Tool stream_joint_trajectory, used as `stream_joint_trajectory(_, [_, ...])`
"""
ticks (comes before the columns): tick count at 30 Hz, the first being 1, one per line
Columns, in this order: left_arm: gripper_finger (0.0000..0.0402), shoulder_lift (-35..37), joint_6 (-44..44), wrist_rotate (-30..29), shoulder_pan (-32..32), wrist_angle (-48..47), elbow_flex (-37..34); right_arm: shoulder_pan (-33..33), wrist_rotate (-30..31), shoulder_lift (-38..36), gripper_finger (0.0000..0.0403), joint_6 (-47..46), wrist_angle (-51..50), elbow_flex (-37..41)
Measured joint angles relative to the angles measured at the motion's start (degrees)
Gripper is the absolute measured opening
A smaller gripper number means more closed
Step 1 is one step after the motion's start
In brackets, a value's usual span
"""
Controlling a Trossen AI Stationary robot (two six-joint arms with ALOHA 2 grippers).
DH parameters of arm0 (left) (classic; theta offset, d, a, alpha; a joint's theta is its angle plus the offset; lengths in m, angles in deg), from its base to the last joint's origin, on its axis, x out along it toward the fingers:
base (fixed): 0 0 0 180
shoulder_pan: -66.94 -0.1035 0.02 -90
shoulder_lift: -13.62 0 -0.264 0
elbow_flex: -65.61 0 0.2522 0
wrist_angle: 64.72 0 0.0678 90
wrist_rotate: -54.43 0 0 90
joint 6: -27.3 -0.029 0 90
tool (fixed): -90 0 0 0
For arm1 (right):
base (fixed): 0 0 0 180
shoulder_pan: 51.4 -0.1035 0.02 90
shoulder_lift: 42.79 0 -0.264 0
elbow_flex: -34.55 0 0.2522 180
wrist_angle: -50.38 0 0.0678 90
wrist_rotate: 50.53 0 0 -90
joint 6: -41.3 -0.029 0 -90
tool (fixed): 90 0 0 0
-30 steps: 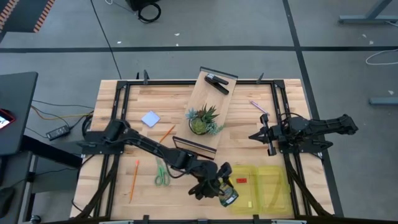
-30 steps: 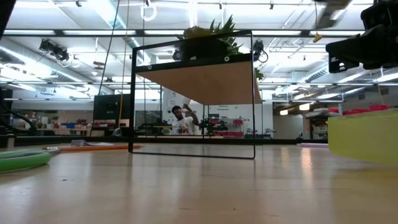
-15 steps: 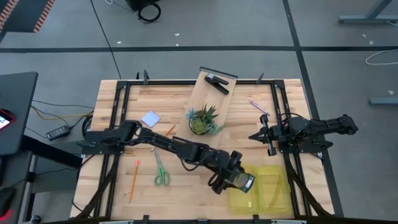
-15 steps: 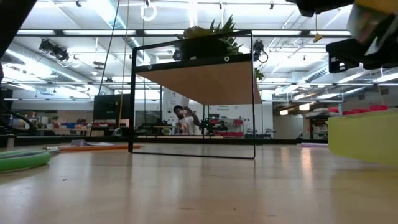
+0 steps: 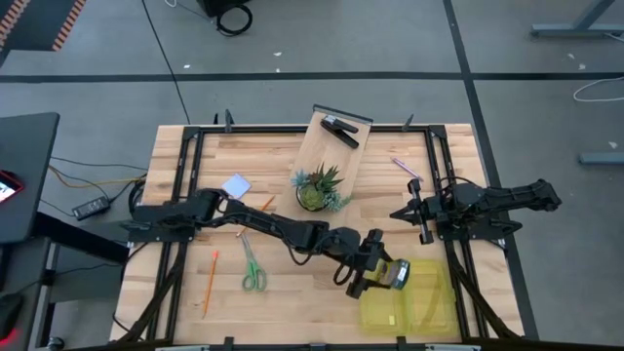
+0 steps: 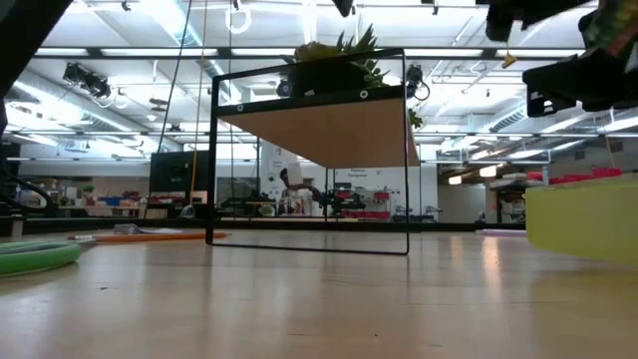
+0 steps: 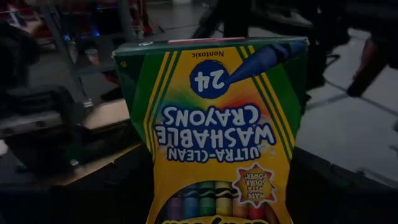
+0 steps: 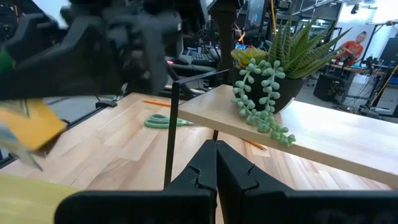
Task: Pack school essentials
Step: Put the yellow crayon box into the yellow supply box
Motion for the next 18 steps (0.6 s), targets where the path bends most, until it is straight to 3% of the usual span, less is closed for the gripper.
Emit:
stream_joint_trajectory(11, [0.029,-1.2,2.7,0.8,0.6,0.4,-0.1,0.0,2.8,0.0,0.0007,1.1,1.7,0.0])
stream_joint_trajectory(14, [0.029,-1.2,3.8,0.9,0.5,-0.3,-0.1,0.0,2.3,0.0,0.0007,-4.3,3.5,0.0])
stream_joint_trajectory(18, [0.029,-1.2,4.4,0.8,0.8,-0.8,-0.1,0.0,2.5,0.0,0.0007,-22.5,4.7,-3.4])
